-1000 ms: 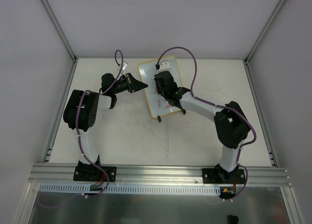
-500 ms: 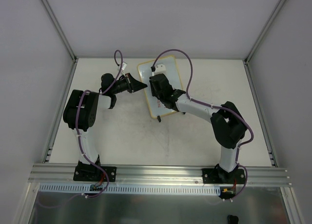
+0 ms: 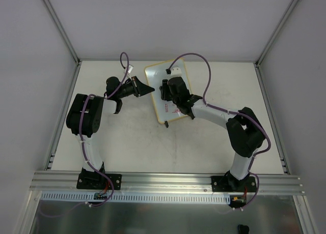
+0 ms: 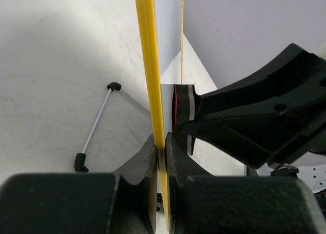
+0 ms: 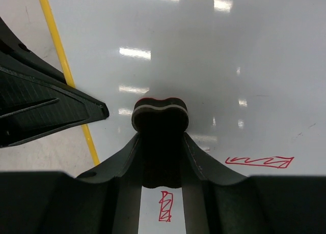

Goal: Erase the whiteboard

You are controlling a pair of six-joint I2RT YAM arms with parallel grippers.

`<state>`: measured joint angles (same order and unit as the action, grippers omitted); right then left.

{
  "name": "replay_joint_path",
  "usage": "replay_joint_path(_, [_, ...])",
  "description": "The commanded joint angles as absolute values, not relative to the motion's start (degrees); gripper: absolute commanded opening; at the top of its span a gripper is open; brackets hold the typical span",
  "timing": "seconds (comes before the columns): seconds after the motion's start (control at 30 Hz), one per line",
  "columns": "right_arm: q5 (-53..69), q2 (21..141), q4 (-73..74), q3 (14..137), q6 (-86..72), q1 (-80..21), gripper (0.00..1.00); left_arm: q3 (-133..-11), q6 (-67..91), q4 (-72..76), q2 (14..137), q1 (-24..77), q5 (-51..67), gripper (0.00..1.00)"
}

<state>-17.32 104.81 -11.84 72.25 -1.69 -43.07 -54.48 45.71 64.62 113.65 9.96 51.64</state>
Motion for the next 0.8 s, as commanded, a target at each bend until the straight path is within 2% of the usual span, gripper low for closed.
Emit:
replay_joint_path(0.0, [-14.50,105.39,-5.98,66.72,-3.51,-38.07,0.00,-54.23,40.08,67.24,111.71,11.34,54.05,0.00])
replay_joint_path(0.33, [-14.85,100.81,-5.89,60.83,-2.99,-28.84,0.00,-54.40,40.17,67.41,111.71,11.34,54.05,0.00])
replay_joint_path(0.77, [-18.19,99.05,-5.10,59.59,-1.49,-26.63,0.00,-54.23,39.99,67.24,111.53,11.34,54.32,0.00])
